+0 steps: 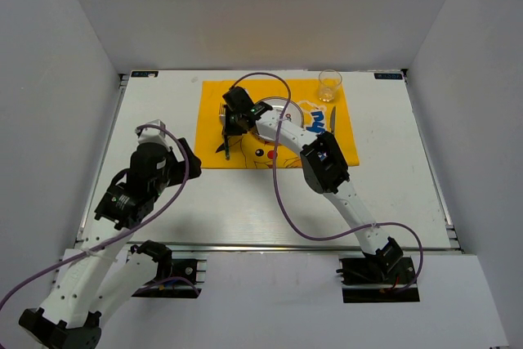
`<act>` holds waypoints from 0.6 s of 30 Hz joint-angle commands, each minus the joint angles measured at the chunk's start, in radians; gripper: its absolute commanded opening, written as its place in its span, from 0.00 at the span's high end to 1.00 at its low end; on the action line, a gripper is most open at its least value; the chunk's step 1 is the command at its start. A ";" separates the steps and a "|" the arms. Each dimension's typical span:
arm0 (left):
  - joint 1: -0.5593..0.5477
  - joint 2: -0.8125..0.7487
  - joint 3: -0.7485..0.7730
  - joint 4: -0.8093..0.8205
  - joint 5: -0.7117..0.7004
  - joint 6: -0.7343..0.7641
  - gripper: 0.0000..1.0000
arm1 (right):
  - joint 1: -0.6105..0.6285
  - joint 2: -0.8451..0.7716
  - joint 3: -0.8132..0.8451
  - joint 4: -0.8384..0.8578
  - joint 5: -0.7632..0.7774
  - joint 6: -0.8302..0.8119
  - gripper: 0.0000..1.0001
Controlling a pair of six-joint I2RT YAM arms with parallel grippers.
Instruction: Set the dinner table for one person
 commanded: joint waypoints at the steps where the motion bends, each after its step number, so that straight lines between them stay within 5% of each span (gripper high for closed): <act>1: -0.004 -0.019 -0.009 0.014 0.011 0.010 0.02 | 0.011 0.008 0.044 0.051 0.006 0.022 1.00; 10: -0.004 -0.032 -0.011 0.016 0.014 0.009 0.02 | 0.011 0.014 0.040 0.037 0.001 0.013 1.00; 18: -0.004 -0.039 -0.015 0.019 0.016 0.012 0.02 | 0.012 0.014 0.040 0.043 0.001 0.004 0.70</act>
